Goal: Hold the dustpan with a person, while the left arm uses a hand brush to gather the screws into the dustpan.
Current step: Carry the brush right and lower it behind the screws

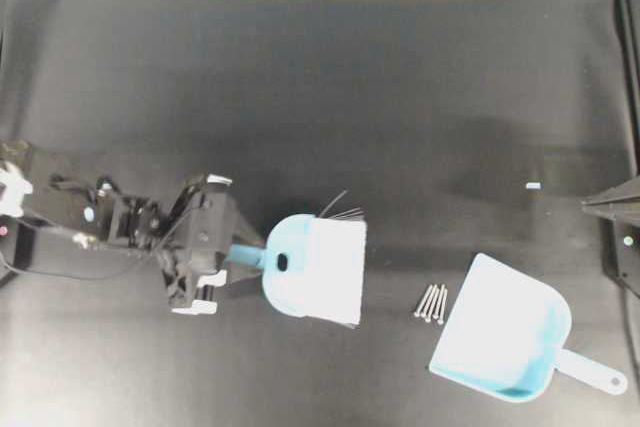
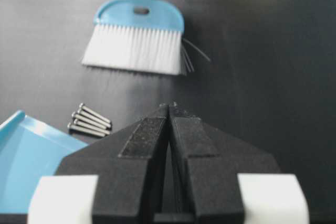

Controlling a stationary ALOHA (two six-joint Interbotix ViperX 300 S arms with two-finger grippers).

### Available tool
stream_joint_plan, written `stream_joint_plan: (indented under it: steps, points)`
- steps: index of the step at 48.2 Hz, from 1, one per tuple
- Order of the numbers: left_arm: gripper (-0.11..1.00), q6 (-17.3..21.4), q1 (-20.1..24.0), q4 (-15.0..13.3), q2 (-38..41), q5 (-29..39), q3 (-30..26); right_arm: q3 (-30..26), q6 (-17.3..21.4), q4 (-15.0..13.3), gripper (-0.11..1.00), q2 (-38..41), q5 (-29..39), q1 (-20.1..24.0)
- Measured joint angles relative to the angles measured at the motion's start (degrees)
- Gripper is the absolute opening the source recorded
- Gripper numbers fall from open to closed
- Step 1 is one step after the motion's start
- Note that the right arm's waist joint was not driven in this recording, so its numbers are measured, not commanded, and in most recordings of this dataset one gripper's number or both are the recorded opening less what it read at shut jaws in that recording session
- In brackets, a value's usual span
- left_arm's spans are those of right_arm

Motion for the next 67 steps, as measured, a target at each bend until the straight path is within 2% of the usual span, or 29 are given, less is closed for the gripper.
stream_joint_plan:
  steps: [13, 16, 26, 32, 38, 45, 59, 67]
  points:
    - [0.3, 7.91, 2.72, 0.0, -7.21, 26.28, -10.55, 0.0, 0.0, 0.0, -0.01, 0.0, 0.0, 0.0]
    - [0.3, 9.84, 3.87, 0.0, -7.65, 34.28, -14.15, 0.0, 0.09, -0.09, -0.01, 0.09, 0.09, 0.0]
    - [0.3, 15.56, 4.48, 0.09, -5.36, 55.55, -26.1, 0.0, 0.0, 0.0, -0.01, 0.09, 0.0, 0.0]
    - [0.3, 18.02, 4.57, 0.09, -2.02, 63.9, -31.29, 0.0, 0.0, -0.09, -0.01, 0.09, 0.0, 0.0]
    - [0.3, 19.16, 4.57, 0.0, 0.35, 67.06, -35.24, 0.0, 0.09, -0.09, -0.01, 0.09, 0.0, 0.0]
    - [0.3, 20.83, 4.57, 0.0, 2.72, 67.24, -37.44, 0.0, 0.0, -0.09, -0.01, 0.0, 0.09, 0.0]
    - [0.3, 20.04, 3.25, 0.0, 7.12, 66.88, -40.52, 0.0, 0.0, -0.09, -0.01, 0.0, 0.0, 0.0]
    - [0.3, 19.69, 1.93, 0.09, 9.14, 63.98, -42.36, 0.0, 0.0, -0.09, -0.01, 0.0, 0.09, 0.0]
